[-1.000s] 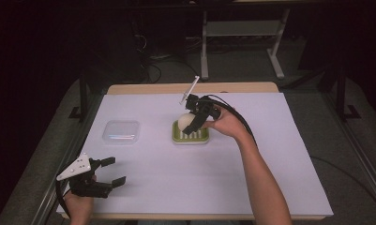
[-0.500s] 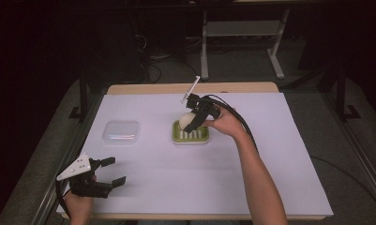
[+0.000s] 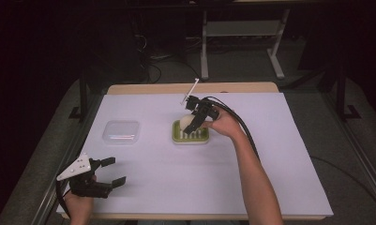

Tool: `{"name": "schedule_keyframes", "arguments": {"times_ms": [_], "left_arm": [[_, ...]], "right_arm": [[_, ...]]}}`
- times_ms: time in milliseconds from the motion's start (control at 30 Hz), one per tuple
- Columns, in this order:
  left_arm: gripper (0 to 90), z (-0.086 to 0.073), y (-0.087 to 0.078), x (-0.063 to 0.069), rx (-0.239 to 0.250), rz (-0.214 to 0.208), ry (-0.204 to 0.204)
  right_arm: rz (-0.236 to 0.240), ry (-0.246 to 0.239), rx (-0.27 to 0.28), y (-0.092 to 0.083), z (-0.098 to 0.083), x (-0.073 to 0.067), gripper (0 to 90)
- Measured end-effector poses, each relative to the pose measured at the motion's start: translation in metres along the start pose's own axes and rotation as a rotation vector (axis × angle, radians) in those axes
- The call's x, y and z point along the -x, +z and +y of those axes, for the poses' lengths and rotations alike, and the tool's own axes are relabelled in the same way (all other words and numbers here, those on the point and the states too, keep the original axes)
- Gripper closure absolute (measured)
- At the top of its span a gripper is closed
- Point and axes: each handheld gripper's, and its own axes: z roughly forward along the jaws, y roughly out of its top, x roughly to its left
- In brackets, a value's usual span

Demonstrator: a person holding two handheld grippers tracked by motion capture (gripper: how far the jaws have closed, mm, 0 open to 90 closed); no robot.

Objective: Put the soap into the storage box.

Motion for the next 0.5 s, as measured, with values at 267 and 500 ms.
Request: {"name": "schedule_keyframes", "arguments": {"times_ms": [267,500], "left_arm": [[13.1,0.0,0.0,0.0,0.0,0.0,0.007],[13.1,0.0,0.0,0.0,0.0,-0.001,0.005]], "right_arm": [[0.003,0.015,-0.011,0.005,-0.001,0.003,23.1],[0.005,0.024,-0.037,0.011,-0.005,0.005,23.1]]}}
